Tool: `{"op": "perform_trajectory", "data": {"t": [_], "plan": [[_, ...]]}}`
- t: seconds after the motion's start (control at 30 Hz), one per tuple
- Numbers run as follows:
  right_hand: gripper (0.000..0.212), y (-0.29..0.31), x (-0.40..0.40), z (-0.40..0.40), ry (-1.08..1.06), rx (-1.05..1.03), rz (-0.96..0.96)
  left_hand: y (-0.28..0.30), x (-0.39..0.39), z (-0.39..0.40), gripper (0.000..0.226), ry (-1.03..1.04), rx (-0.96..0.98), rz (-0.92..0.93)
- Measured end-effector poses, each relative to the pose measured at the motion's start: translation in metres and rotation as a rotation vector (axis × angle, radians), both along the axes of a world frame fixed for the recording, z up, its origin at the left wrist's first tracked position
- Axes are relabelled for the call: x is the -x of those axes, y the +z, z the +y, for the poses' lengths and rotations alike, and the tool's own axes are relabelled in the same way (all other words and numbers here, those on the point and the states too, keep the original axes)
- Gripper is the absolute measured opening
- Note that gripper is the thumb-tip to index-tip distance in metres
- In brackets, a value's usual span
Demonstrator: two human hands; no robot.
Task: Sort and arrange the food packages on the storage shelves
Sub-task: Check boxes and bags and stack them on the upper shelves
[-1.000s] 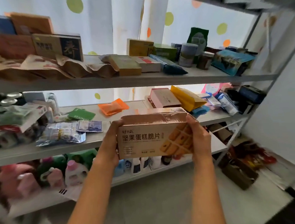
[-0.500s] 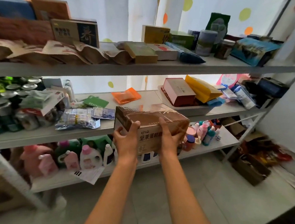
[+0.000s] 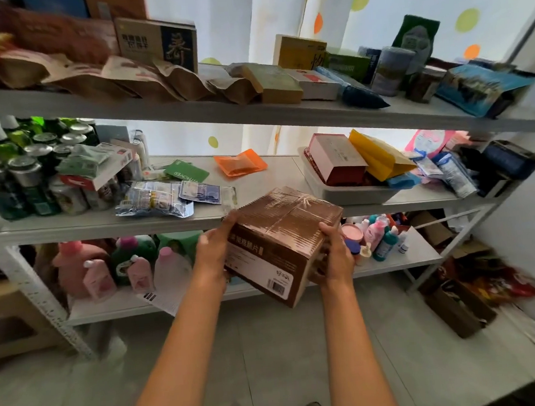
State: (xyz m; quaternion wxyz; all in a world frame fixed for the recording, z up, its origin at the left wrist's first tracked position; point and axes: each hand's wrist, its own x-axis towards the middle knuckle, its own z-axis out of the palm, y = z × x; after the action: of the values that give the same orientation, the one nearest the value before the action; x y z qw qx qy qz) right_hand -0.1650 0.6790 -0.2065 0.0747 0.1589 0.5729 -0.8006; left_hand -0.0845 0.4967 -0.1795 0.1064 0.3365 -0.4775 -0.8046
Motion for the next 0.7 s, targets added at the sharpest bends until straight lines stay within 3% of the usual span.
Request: {"op": "perform_trajectory", "data": {"t": [0.13,0.3,0.5,0.63,0.7], "plan": [[0.074,-0.004,-0.007,-0.002,0.056,-0.041,0.006,-0.003,-0.004,0.001,0.044,-0.095,-0.056,-0.035],[0.039,-0.004,-0.02,-0.012,0.102,-0.048,0.018,-0.019,-0.003,0.01,0.034,0.135,-0.094,-0.008],[0.061,-0.006,-0.035,-0.04,0.254,-0.134,0.078,-0.031,-0.006,0.01,0.071,0.283,-0.099,-0.006],[0.03,-0.01,-0.039,-0.053,0.21,-0.187,0.088,-0.037,-0.009,0.008,0.055,0.284,-0.082,-0.011],[0.026,-0.016,-0.041,-0.056,0.168,-0.199,0.053,-0.041,-0.009,0.004,0.043,0.265,-0.097,-0.016]]}}
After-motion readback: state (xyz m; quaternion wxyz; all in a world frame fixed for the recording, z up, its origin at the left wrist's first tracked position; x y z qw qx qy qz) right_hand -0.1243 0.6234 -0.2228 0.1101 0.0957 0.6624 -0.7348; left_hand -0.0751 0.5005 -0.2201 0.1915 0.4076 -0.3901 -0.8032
